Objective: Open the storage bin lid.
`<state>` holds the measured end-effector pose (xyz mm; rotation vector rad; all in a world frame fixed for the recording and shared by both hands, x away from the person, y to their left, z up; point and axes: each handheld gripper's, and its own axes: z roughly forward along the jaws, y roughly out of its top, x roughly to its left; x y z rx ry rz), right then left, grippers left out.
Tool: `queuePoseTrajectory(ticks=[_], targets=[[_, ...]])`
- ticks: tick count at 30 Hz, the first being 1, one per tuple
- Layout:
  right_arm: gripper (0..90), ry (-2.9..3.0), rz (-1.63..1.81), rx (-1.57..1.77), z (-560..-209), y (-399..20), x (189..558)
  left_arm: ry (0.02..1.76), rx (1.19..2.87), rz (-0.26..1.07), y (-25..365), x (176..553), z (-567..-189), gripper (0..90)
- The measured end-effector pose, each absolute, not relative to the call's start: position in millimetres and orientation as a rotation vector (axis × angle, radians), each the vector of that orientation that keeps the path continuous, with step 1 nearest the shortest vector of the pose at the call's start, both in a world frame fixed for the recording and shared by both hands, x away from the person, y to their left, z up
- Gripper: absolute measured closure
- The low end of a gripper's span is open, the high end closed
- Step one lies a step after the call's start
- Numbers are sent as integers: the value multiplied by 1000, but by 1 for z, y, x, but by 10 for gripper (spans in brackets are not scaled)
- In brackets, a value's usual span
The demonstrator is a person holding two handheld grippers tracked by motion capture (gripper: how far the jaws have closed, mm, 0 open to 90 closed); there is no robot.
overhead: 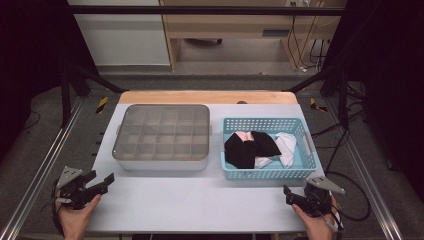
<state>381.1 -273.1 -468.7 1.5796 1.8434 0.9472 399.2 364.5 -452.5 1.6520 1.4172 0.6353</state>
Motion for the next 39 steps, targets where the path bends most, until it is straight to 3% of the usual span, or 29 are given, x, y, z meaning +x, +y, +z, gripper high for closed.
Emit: queuePoseTrajectory(ticks=[11, 23, 39], targets=[[198, 1874, 1053, 1507, -461, -260, 372, 1435, 1621, 628, 376, 397, -452, 243], [190, 1883, 1126, 1392, -430, -237, 365, 1394, 1583, 625, 381, 404, -427, 269], [211, 1922, 1231, 1249, -383, -193, 387, 1337, 1594, 648, 371, 415, -398, 288]])
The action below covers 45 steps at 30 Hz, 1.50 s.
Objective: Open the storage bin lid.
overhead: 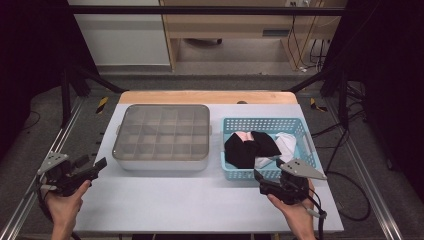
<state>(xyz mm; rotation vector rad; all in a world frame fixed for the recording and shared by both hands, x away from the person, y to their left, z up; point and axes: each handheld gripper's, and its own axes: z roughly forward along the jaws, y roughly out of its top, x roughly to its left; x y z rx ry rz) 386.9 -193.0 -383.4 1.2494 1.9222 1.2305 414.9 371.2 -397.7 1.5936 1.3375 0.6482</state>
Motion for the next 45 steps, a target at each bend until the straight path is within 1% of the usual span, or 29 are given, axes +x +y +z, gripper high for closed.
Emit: queuePoseTrajectory(ticks=[6, 22, 31, 39, 45], targets=[[213, 1943, 1266, 1207, -367, -171, 407, 1315, 1593, 665, 366, 423, -385, 291], [207, 1930, 1311, 1182, -342, -134, 451, 1303, 1574, 663, 361, 446, -377, 294], [213, 1937, 1352, 1190, -346, -105, 478, 1315, 1581, 657, 363, 460, -380, 295], [226, 1975, 1364, 1183, -354, -66, 499, 1335, 1586, 655, 369, 473, -384, 298], [257, 1980, 1338, 1209, -359, -51, 513, 1335, 1598, 659, 370, 483, -384, 316]])
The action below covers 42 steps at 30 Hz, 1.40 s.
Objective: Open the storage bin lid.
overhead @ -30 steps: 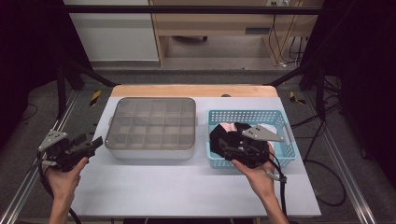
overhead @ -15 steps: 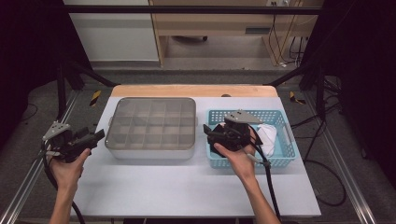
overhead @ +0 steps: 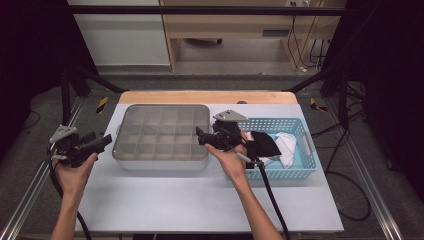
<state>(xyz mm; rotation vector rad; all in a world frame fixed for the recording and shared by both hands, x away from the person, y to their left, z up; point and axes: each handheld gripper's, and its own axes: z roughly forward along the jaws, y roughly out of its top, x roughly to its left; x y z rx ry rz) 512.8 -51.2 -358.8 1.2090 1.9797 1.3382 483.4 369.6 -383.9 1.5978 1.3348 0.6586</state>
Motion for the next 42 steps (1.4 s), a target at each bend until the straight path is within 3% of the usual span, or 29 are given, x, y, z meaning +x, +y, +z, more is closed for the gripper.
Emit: queuePoseTrajectory(ticks=[23, 42], targets=[[289, 2002, 1183, 1392, -397, -32, 556, 1400, 1672, 616, 362, 532, -406, 361], [238, 2020, 1145, 1508, -406, -24, 565, 1404, 1748, 536, 357, 556, -417, 310]])
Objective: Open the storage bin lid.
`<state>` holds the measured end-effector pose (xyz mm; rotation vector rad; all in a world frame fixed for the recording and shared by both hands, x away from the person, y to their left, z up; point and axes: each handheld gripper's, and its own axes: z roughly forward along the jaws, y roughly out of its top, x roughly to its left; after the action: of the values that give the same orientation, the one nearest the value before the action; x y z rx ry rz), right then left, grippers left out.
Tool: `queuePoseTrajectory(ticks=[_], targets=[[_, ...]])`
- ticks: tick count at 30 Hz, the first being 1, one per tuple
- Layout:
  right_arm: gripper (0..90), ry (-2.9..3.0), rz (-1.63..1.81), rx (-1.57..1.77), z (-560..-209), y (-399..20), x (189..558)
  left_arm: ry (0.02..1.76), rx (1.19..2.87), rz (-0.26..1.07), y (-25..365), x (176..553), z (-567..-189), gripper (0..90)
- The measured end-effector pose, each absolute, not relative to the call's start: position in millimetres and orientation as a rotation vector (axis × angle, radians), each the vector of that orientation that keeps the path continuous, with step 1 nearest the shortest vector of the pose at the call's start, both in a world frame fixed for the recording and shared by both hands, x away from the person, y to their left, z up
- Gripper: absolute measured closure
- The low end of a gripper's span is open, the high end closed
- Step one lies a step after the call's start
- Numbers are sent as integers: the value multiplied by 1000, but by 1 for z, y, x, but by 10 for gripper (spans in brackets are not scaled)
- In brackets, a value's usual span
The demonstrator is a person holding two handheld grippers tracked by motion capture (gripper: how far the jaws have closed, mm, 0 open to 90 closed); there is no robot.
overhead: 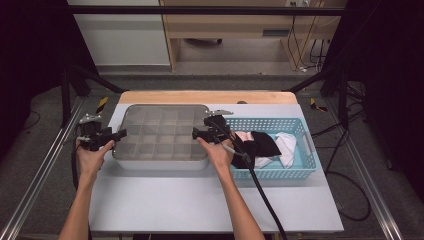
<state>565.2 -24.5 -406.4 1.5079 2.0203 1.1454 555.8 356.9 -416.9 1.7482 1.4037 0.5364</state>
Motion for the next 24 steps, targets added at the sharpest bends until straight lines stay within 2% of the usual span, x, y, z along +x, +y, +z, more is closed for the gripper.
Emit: queuePoseTrajectory(ticks=[12, 15, 24], targets=[[197, 2039, 1135, 1565, -419, -19, 572, 1372, 1763, 449, 349, 564, -420, 274], [193, 2048, 1149, 1585, -419, -21, 574, 1376, 1772, 452, 346, 564, -420, 231], [189, 2085, 1195, 1629, -421, -24, 578, 1378, 1770, 382, 347, 570, -422, 196]])
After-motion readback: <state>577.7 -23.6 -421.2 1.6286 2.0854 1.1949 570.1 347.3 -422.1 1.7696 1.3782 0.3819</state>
